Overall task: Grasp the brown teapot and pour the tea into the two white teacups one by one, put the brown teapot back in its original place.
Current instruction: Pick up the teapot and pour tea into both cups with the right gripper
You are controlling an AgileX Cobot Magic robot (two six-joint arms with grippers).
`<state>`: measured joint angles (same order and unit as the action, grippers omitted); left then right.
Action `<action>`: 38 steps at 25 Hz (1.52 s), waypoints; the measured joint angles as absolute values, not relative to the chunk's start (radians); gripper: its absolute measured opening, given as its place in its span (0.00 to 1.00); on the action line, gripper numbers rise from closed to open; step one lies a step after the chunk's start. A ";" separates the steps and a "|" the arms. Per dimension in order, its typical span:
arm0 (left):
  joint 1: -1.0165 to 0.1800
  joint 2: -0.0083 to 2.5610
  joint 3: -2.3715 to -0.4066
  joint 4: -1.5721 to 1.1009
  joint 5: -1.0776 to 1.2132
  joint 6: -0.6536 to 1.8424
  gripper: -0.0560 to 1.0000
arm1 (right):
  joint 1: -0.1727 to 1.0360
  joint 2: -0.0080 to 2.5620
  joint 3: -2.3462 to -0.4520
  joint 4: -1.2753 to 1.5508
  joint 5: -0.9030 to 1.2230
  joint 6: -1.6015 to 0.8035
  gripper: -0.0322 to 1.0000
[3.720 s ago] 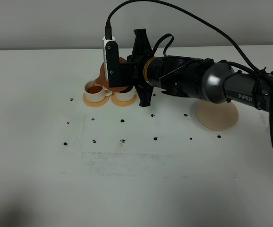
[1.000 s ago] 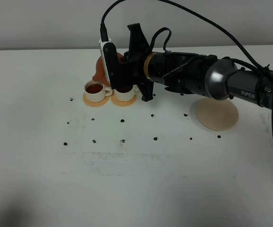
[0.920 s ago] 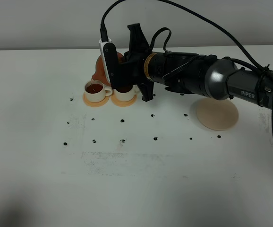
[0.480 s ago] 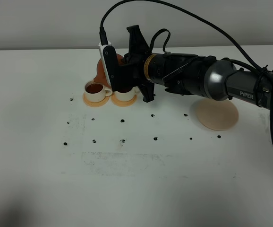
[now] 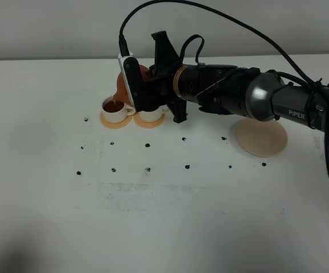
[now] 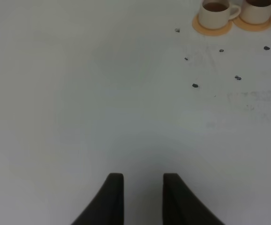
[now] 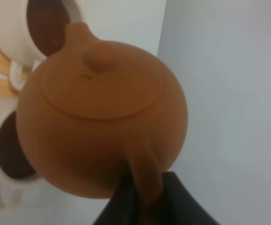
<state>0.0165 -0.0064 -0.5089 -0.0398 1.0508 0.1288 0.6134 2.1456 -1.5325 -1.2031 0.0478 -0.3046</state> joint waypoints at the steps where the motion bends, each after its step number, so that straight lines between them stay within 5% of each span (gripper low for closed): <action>1: 0.016 -0.006 -0.509 -0.040 1.051 0.129 0.26 | 0.613 2.146 -1.533 -1.211 0.049 -0.305 0.11; 38: 0.016 -0.006 -0.509 -0.040 1.051 0.129 0.26 | 0.613 2.146 -1.533 -1.105 0.054 -0.262 0.11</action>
<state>0.0165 -0.0064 -0.5089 -0.0398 1.0508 0.1288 0.6134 2.1456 -1.5325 -1.1052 0.0539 -0.2617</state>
